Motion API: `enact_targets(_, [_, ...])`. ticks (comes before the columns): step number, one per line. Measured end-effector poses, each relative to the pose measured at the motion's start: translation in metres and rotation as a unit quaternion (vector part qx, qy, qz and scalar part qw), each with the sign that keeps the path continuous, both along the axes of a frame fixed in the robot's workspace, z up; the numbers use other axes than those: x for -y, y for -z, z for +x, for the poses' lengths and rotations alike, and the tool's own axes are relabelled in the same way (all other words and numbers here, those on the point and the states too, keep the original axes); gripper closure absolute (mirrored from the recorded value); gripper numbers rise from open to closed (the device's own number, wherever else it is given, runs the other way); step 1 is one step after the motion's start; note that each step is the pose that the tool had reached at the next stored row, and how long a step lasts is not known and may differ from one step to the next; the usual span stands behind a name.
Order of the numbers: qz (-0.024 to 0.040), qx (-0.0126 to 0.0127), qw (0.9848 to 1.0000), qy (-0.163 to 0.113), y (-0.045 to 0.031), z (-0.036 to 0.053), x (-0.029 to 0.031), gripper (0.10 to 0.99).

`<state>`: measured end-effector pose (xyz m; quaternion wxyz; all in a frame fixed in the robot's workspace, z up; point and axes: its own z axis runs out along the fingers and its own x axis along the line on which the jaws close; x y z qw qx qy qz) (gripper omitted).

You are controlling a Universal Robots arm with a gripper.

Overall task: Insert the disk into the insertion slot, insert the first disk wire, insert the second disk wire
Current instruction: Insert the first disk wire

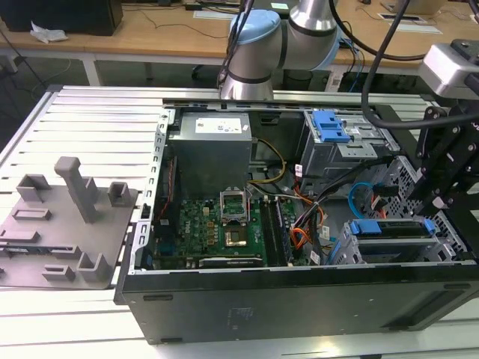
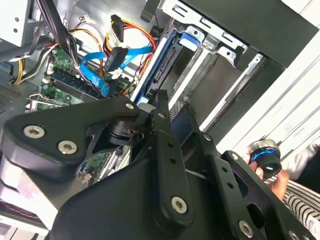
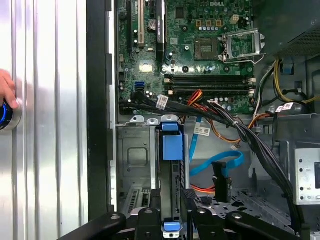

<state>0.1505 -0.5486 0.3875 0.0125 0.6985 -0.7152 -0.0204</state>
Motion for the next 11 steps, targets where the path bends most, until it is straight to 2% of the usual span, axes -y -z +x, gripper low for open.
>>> enact_targets(6, [0.0001, 0.0, 1.0, 0.0, 0.0001, 0.0053, -0.0146, 0.784])
enact_targets(11, [0.0, 0.0, 1.0, 0.0, 0.0001, 0.0092, -0.0207, 0.784])
